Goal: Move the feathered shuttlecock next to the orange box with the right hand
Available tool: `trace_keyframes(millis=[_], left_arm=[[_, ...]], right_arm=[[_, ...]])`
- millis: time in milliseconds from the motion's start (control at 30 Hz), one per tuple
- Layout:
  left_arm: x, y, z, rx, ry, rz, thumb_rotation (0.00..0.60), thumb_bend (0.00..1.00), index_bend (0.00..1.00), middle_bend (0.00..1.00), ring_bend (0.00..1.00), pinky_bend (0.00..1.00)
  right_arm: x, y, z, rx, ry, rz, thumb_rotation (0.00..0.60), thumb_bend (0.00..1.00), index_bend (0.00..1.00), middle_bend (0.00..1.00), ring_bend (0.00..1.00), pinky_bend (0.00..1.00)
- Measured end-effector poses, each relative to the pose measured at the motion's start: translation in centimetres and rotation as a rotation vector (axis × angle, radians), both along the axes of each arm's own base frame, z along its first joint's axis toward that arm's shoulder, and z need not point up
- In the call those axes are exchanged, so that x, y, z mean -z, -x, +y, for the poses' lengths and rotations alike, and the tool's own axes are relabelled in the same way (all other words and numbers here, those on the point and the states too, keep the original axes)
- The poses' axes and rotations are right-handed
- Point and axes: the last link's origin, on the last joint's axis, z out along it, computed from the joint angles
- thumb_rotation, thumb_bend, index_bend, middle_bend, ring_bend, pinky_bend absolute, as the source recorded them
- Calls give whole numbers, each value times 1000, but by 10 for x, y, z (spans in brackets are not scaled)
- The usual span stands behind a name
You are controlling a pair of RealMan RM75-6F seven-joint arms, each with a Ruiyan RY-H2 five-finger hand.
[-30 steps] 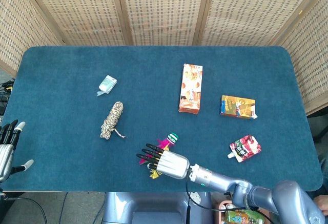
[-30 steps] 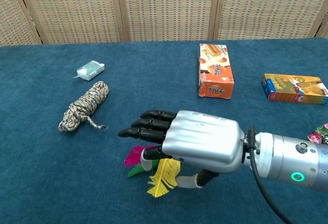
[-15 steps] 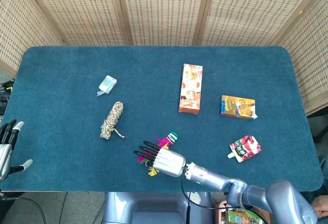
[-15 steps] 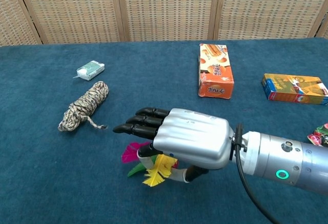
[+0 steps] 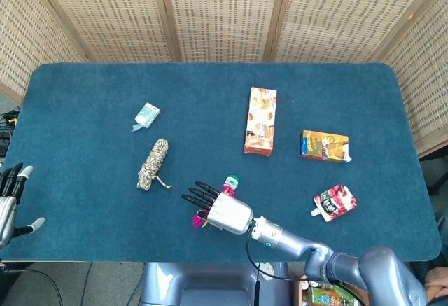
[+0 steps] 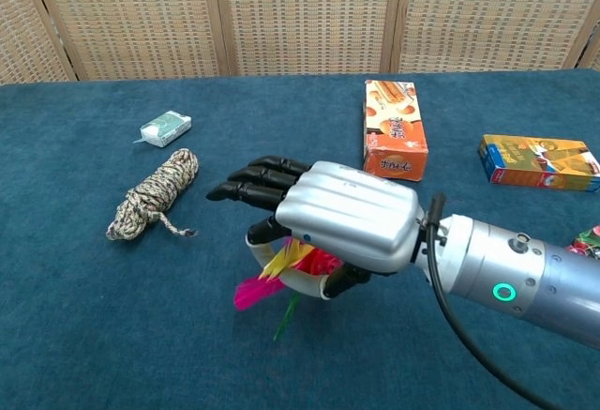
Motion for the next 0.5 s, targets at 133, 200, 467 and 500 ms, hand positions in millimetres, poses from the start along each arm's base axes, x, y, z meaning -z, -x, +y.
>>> trace_keyframes(millis=[133,200,467,500], left_arm=[[0,0,0,-1,1,-3,600,0,0,0,0,0],[0,0,0,0,2,-5,600,0,0,0,0,0],[-2,0,0,0,6,-17,600,0,0,0,0,0],[-3,0,0,1,7,-20,600,0,0,0,0,0]], right_arm=[[-4,-4,-6,45,-1,-33,600,472,607,61,0,0],[-5,-6,-8,64,-4,-44,600,481,615,61,0,0],[-14,-24,-20,247,-62,-146,600,562,635,68,0,0],[-15,-27,-23,270,-67,-161,600,565,636,70,0,0]])
